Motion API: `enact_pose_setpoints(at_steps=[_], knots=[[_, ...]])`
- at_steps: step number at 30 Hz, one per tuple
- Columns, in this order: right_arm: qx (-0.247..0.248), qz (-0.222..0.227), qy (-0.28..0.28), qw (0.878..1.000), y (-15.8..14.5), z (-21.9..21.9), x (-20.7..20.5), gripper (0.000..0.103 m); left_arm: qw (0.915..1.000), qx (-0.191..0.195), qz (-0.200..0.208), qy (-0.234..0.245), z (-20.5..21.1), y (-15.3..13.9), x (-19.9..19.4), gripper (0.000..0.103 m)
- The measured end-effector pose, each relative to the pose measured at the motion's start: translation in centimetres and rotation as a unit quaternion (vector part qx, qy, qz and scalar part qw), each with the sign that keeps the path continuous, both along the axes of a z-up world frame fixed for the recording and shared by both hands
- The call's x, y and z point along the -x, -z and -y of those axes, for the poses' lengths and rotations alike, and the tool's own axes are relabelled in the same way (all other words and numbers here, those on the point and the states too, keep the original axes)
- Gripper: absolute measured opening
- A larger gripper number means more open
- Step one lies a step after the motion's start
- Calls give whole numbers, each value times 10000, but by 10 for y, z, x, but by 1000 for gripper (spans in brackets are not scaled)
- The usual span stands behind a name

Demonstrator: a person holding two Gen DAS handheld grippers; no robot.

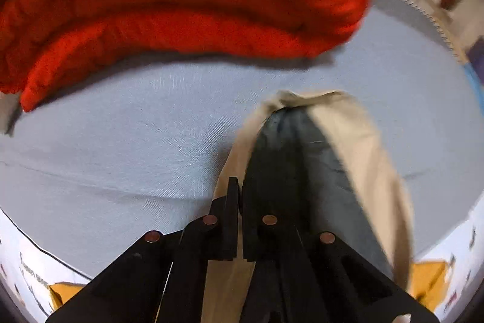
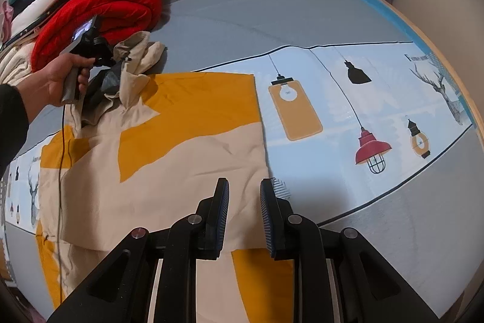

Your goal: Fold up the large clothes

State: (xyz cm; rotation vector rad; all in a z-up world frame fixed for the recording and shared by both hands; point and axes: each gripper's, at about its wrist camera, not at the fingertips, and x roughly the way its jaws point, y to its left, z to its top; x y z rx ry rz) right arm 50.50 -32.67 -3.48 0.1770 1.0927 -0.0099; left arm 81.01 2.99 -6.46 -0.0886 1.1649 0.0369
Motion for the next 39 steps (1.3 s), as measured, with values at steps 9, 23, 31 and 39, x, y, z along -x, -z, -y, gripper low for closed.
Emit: enact_pose_setpoints(at_steps=[9, 23, 31, 39], knots=[[-300, 351, 16, 9989, -31, 2, 12, 23, 9684, -294, 1771, 1732, 22, -134, 218, 0], [-1434, 820, -248, 9859, -60, -22, 41, 30, 9923, 503, 719, 877, -21, -78, 460, 8], [-2063, 140, -509, 9771, -14, -63, 30, 33, 9748, 2195, 110, -383, -68, -36, 425, 20], [-2214, -757, -750, 9693, 52, -110, 14, 33, 9344, 3252, -524, -1358, -96, 28, 403, 23]])
